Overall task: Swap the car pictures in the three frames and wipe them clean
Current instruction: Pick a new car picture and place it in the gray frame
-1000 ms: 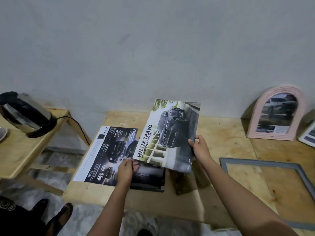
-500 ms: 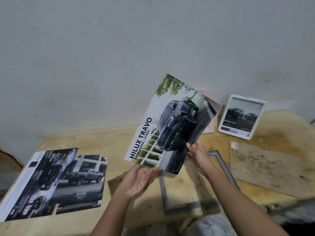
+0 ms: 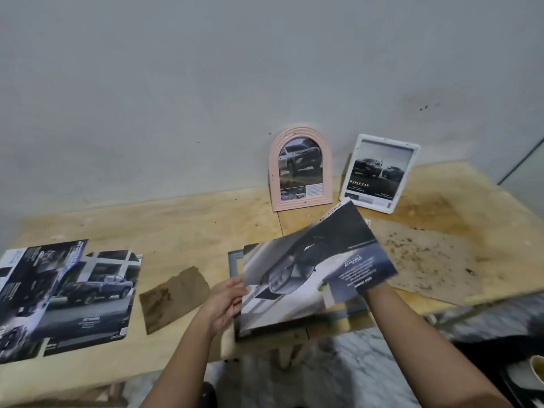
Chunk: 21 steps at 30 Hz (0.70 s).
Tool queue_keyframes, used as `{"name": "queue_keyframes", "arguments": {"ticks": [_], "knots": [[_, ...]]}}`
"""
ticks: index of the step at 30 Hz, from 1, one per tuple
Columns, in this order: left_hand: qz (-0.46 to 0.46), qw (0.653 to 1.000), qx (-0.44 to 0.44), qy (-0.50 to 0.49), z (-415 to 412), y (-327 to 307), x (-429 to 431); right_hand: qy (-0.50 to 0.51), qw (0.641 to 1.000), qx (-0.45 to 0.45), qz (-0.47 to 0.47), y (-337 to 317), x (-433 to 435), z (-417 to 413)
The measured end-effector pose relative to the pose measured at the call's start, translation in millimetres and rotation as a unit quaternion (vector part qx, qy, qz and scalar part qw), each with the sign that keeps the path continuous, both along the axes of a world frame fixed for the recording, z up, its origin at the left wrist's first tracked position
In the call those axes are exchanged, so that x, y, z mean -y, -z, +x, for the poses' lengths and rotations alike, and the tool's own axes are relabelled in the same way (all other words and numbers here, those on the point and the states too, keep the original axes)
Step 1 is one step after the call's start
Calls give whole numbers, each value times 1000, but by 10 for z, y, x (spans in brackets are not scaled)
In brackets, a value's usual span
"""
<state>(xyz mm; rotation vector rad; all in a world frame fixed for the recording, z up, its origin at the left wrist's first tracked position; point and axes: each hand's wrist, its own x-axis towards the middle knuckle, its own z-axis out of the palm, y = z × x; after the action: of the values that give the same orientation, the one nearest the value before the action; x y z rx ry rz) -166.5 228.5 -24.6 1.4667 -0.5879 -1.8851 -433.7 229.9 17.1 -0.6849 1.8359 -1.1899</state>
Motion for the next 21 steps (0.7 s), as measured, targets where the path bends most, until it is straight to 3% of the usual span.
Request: {"name": "queue_keyframes", "arguments": {"ticks": [3,4,6,8,10,13,17,21], "knots": [[-71,993,90,-15,-18,-102,35,-16,995,-72,65,45,62,-213],[-91,989,117,-27,7,-97,68,-35,997,47,50,-82,136,-240],[-108,982,150,-44,59,-71,110,-93,954,282,46,-180,123,-339],[-108,979,164,-57,60,-80,98,-145,927,342,46,-84,105,-376],[-108,974,189,-61,45,-69,57,-183,937,278,103,78,108,-367],[-107,963,235,-81,8,24,-28,-136,969,118,169,314,127,-343],[-107,944,304,-70,-107,79,-162,-32,989,-51,137,403,195,-293],[-165,900,402,20,-225,150,-240,-98,982,-128,97,418,212,-273]]}}
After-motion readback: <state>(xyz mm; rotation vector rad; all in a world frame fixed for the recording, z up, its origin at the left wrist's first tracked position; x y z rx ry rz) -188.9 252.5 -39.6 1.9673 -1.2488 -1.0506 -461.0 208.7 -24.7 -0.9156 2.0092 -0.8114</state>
